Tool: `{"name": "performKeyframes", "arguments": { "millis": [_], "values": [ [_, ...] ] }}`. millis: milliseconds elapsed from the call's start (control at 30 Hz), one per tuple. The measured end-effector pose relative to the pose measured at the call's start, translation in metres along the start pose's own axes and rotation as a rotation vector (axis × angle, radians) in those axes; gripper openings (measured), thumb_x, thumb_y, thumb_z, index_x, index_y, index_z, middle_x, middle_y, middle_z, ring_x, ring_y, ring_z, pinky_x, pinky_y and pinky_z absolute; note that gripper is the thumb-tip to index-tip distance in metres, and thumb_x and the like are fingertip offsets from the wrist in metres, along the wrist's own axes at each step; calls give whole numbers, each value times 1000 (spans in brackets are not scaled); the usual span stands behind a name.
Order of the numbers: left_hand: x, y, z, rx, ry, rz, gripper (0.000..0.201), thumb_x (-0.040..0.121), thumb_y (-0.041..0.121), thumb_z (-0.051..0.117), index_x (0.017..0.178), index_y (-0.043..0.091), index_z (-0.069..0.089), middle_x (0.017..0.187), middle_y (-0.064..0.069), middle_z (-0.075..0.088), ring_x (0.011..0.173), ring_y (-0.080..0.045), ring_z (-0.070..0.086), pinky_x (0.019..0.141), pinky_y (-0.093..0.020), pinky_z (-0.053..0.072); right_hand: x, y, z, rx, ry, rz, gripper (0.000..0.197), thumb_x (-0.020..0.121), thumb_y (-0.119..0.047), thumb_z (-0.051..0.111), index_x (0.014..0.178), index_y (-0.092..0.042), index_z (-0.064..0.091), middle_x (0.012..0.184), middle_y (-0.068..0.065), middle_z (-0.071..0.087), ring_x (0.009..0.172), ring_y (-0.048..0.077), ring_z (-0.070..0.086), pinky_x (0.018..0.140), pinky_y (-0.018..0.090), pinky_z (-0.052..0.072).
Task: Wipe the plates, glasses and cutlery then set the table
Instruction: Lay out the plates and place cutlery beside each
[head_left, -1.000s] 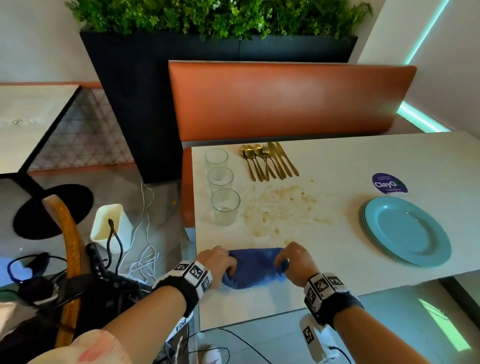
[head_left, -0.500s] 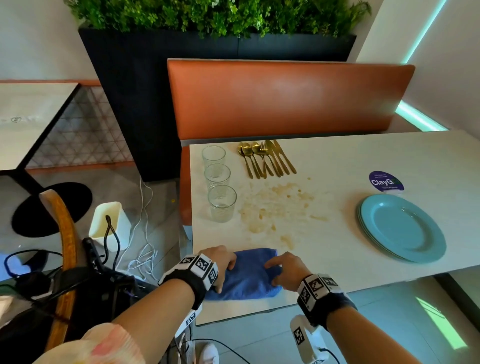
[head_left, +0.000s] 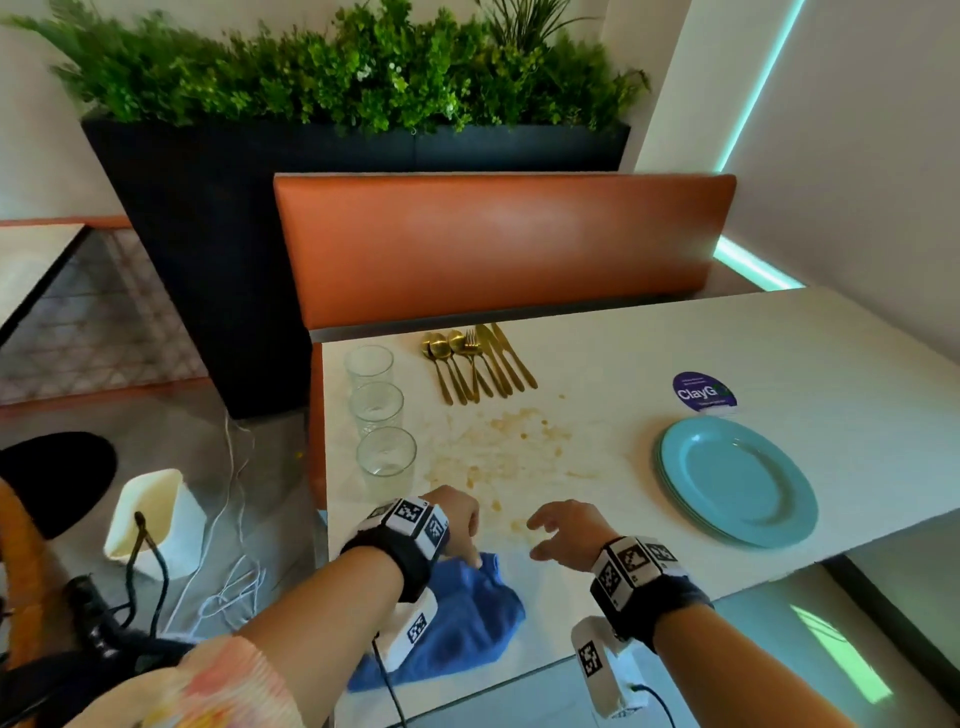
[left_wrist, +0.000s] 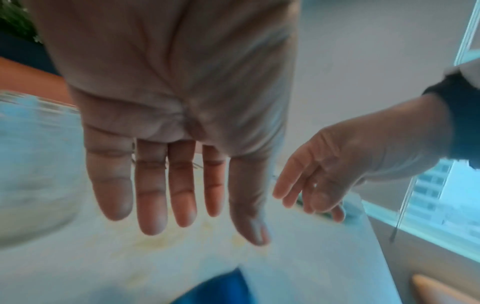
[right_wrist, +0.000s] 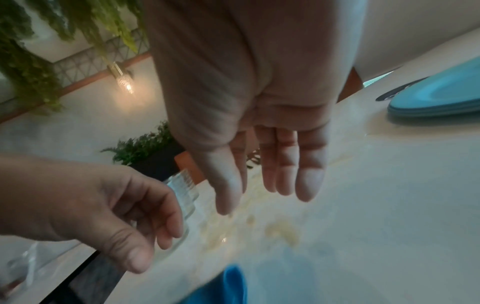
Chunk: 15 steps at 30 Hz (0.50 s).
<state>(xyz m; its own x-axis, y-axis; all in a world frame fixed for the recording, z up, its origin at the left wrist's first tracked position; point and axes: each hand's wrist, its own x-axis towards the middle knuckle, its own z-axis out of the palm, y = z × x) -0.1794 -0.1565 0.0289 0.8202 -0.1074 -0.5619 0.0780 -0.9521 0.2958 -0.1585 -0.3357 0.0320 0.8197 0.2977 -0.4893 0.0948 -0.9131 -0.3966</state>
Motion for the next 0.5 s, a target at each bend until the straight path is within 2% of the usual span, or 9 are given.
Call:
{"name": "performKeyframes", "arguments": {
  "millis": [100,167,233,367,433,500],
  "values": [
    [25,33,-22,-108,22,83,33,82,32,70,108,12,62,116,-5,62,99,-20,58,83,-28,46,4,15,-33,10,67,65,37,84,-27,66,120,-21,61,126,0,58,116,15,54,92,19,39],
    [40,56,-39,-177,64,135,37,86,32,65,116,10,61,123,-6,61,106,-21,57,87,-28,45,7,29,-56,23,98,126,38,86,-28,62,123,-20,59,130,1,56,120,17,52,98,23,39],
    [57,77,-52,-256,109,158,39,87,32,64,119,11,60,124,-6,60,113,-22,57,91,-28,45,8,47,-79,56,129,195,41,89,-27,57,129,-18,55,134,3,54,124,20,50,102,27,39],
    [93,112,-63,-414,91,151,42,83,37,66,118,14,56,120,-5,62,108,-23,61,91,-32,50,11,93,-109,152,222,322,39,91,-24,54,129,-13,55,133,8,55,123,24,51,105,31,39],
    [110,129,-61,-457,55,139,44,84,38,65,119,14,53,115,-6,64,103,-23,62,90,-31,51,15,123,-114,223,256,398,36,91,-21,56,126,-13,58,127,9,59,110,22,57,100,33,45],
    [125,145,-57,-483,14,126,42,86,34,63,120,13,50,101,-6,64,89,-22,61,81,-27,48,21,153,-115,345,290,473,34,89,-21,60,122,-14,60,108,7,62,89,20,59,77,31,55]
  ]
}}
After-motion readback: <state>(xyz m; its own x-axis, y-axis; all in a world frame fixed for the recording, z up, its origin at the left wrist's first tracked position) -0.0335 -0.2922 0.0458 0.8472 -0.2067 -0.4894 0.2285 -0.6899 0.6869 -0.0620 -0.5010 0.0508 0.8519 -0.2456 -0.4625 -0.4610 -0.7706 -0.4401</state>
